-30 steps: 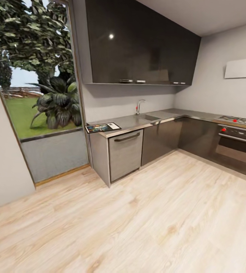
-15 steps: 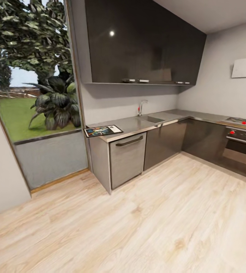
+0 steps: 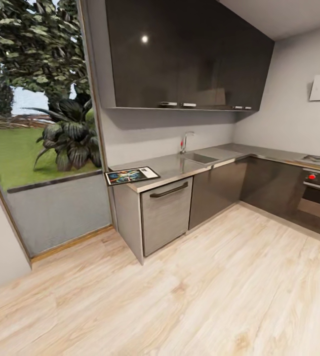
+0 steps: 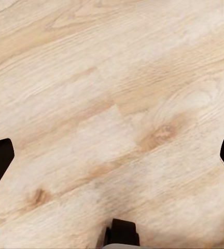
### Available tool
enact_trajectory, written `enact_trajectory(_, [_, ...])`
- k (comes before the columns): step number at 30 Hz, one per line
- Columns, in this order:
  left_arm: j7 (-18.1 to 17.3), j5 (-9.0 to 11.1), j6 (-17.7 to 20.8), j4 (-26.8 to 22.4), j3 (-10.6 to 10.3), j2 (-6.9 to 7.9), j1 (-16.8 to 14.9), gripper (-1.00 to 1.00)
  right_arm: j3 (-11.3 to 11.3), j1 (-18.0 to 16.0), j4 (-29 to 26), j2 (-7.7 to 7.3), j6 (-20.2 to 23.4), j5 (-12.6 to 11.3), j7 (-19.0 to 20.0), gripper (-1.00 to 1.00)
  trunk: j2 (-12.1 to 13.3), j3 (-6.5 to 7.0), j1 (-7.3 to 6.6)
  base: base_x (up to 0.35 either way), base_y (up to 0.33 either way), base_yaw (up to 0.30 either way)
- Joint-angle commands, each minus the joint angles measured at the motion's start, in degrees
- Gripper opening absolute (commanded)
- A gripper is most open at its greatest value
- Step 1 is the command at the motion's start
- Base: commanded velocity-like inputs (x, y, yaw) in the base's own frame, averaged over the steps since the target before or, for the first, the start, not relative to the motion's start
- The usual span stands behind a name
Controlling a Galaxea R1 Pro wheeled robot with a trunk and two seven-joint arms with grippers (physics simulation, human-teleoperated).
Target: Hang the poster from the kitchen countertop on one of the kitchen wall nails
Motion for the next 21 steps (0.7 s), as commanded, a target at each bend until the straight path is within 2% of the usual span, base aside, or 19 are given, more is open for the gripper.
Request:
enact_trajectory(1, [-0.02, 0.05, -0.13, -0.05, 0.05, -0.01, 0.01, 1.0, 0.05, -0.04, 0.05, 0.0, -0.11, 0.51, -0.27, 1.0, -0.02, -0.05, 0.04, 0.343, 0.0, 0.0])
enact_trajectory(21, [-0.02, 0.12, -0.11, -0.11, 0.04, -0.06, 0.01, 1.0, -0.01, -0.04, 0.04, 0.0, -0.11, 0.51, -0.27, 1.0, -0.02, -0.05, 0.04, 0.341, 0.0, 0.0])
